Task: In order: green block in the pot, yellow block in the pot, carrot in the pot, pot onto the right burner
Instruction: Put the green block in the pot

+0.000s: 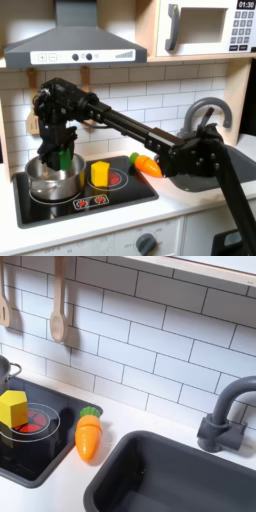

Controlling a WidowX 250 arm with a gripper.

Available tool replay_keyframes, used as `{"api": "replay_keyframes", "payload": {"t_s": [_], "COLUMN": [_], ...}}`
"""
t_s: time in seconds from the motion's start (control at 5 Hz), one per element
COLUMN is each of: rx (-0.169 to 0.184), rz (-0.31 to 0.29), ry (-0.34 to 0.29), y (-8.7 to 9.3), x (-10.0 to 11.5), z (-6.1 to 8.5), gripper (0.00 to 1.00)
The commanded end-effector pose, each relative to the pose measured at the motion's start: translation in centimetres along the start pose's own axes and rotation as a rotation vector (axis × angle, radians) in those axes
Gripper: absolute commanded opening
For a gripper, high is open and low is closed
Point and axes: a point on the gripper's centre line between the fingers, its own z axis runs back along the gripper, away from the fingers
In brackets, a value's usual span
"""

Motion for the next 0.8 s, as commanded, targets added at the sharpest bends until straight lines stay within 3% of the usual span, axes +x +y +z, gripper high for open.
{"api": "replay_keyframes", "payload": {"t_s": [0.0,0.2,0.6], "rx": [0.007,0.026,0.069], "rz": [0.001,0.011,-0.002], "ry": [0.008,0.020,0.011], "y": [0.7,1.5,1.9], "x": [-0.2,-0.1,-0.1], "z": [-0.9,-1.8,-2.3], "gripper": [0.00,0.00,0.00]}}
